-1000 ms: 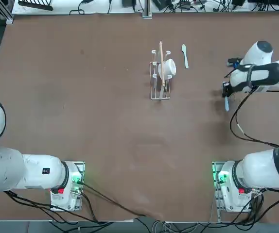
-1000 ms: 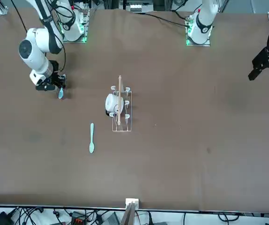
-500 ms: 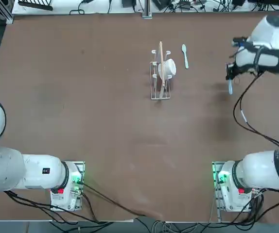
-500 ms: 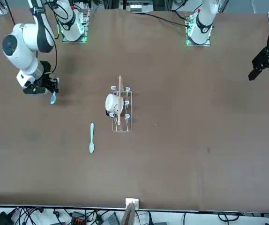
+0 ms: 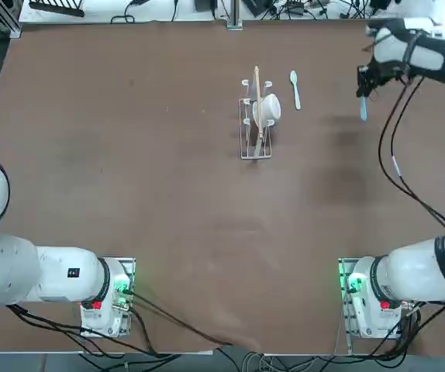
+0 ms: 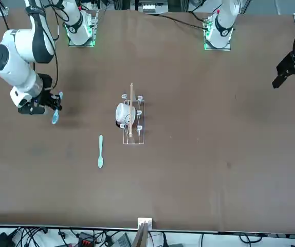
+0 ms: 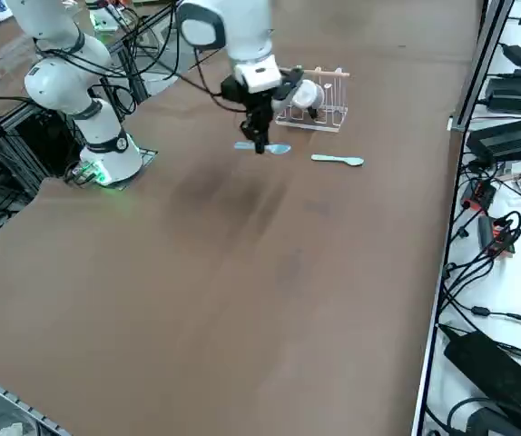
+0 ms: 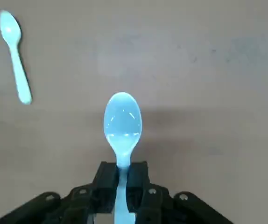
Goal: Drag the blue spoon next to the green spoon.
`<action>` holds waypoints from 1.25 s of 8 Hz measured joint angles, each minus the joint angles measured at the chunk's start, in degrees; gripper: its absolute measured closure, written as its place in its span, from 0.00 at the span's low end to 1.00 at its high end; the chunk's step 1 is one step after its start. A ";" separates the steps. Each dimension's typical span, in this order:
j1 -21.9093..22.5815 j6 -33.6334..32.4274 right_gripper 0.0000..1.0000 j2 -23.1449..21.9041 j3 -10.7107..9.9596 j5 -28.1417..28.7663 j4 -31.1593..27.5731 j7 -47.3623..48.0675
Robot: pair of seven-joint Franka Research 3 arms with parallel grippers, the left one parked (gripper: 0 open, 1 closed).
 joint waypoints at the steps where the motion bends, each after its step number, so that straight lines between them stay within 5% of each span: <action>1: 1.14 -1.66 0.86 2.59 0.03 0.01 4.42 2.06; 10: 4.45 -5.09 0.86 26.63 0.15 0.39 32.17 4.40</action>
